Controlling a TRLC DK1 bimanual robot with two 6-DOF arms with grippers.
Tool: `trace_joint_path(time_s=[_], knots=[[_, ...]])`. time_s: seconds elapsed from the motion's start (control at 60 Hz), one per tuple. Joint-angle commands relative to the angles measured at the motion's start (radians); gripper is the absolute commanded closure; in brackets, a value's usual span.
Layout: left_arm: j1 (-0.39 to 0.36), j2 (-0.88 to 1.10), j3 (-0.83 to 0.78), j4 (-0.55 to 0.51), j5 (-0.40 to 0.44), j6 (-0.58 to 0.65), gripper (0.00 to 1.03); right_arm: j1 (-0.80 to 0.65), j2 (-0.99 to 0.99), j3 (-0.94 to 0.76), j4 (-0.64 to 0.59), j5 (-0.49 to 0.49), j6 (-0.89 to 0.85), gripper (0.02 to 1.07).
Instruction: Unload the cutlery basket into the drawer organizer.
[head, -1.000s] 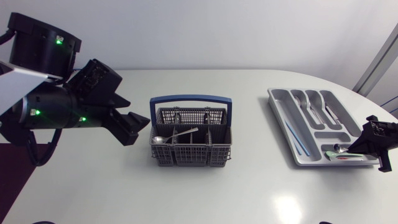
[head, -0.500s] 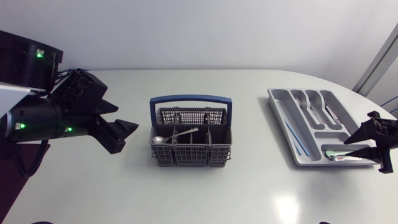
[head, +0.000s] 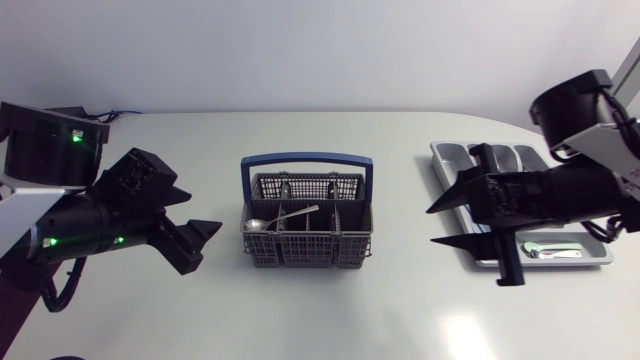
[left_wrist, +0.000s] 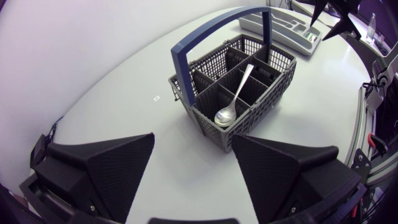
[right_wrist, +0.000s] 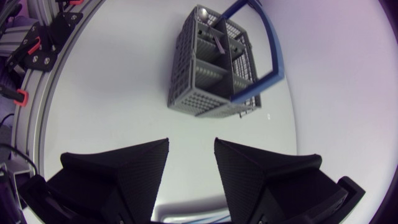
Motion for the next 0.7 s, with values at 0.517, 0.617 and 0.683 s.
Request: trace_joint_path(time_s=[0.517, 0.617, 0.683], knots=[[0.069, 0.088, -0.070, 0.131, 0.086, 0.058, 0.16, 0.502, 0.397, 0.273, 0.238, 0.198, 0.391, 0.52], [0.087, 0.099, -0.073, 0.139, 0.106, 0.075, 0.16, 0.531, 0.464, 0.313, 0.253, 0.221, 0.398, 0.52], [0.094, 0.103, -0.076, 0.145, 0.115, 0.084, 0.16, 0.542, 0.509, 0.342, 0.264, 0.227, 0.403, 0.52]])
